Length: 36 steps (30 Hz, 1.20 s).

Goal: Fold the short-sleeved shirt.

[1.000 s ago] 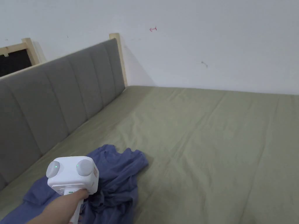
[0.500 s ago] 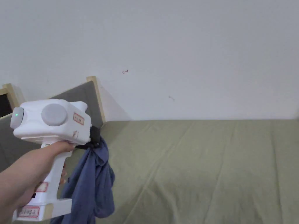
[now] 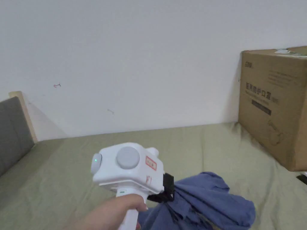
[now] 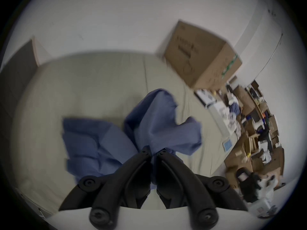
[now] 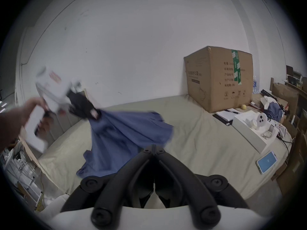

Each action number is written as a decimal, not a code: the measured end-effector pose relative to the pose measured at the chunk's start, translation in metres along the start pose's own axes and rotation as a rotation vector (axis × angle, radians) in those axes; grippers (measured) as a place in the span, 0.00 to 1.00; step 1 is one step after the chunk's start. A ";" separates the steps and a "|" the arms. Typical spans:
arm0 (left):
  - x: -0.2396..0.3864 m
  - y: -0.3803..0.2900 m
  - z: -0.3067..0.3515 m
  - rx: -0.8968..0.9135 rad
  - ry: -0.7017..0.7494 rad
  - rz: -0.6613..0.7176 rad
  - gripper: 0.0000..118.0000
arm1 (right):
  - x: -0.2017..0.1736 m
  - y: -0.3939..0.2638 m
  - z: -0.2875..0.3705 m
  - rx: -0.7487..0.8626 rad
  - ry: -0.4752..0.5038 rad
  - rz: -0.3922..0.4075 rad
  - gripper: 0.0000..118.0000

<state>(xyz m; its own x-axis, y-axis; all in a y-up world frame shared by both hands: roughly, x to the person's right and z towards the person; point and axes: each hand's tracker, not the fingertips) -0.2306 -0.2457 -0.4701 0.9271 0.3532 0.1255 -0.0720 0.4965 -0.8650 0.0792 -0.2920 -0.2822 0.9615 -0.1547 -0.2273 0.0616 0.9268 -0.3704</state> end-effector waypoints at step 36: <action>-0.048 -0.248 0.130 0.920 0.403 -0.035 0.00 | -0.060 -0.006 0.005 0.291 0.021 0.025 0.00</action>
<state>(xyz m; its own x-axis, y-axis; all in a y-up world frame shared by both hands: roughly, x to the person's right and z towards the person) -0.3053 -0.2823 -0.1982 0.9772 0.1162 -0.1775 -0.1405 0.9813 -0.1312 0.0227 -0.2869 -0.2616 0.9579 -0.1348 -0.2533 0.1151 0.9892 -0.0912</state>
